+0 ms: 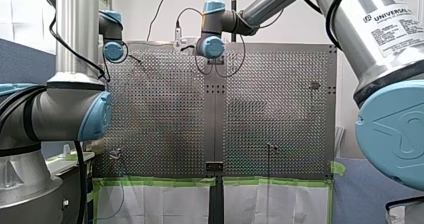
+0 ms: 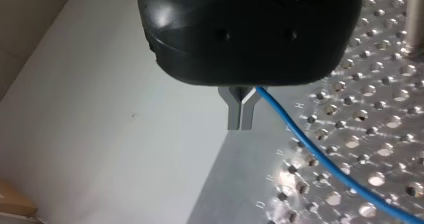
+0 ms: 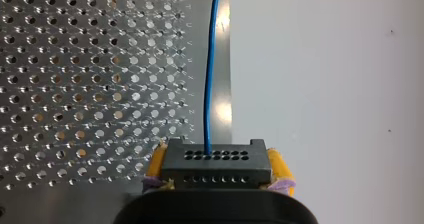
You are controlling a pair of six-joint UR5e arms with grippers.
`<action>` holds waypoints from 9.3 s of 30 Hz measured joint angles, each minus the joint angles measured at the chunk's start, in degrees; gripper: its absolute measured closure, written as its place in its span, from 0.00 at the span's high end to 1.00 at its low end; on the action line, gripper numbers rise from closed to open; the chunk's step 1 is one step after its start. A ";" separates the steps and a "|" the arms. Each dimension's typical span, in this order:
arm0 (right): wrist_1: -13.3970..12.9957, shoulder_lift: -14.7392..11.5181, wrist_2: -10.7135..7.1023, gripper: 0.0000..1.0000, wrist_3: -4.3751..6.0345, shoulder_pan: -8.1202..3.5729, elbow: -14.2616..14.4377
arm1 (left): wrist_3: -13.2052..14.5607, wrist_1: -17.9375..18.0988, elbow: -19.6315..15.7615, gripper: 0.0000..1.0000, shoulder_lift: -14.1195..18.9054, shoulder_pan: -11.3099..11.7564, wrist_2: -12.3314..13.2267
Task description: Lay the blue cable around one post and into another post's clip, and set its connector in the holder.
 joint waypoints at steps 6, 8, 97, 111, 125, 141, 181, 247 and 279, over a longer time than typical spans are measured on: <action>0.16 2.26 -0.03 0.00 0.07 0.01 -1.74 | -0.92 0.86 0.03 0.00 -0.78 1.09 1.58; 0.17 3.14 -0.03 0.00 0.12 0.01 -2.25 | -1.03 1.08 0.03 0.00 -1.32 1.39 2.06; 6.95 14.69 2.34 0.00 3.93 -1.36 -9.28 | -0.73 1.24 -3.31 1.00 -10.32 -3.56 3.77; 5.21 14.75 2.55 0.00 3.93 -1.60 -5.82 | -0.76 0.93 -3.32 1.00 -10.36 -4.08 -0.10; -0.27 14.75 3.37 0.00 4.54 -3.22 1.00 | -0.80 1.39 -3.98 1.00 -11.33 -4.36 0.00; -7.10 14.74 5.16 0.00 5.07 -7.14 9.07 | -1.11 1.53 -4.08 1.00 -12.45 -4.67 0.77; -26.44 14.72 16.77 0.00 7.53 -15.94 28.41 | -1.11 1.54 -4.05 1.00 -12.52 -4.66 1.05; -52.55 21.93 13.43 0.00 14.05 -32.58 53.94 | -0.93 1.07 -3.53 1.00 -12.52 -5.53 1.22; -55.66 31.23 -3.36 0.00 14.22 -49.36 43.49 | 0.11 0.80 -3.11 1.00 -12.52 -5.56 1.05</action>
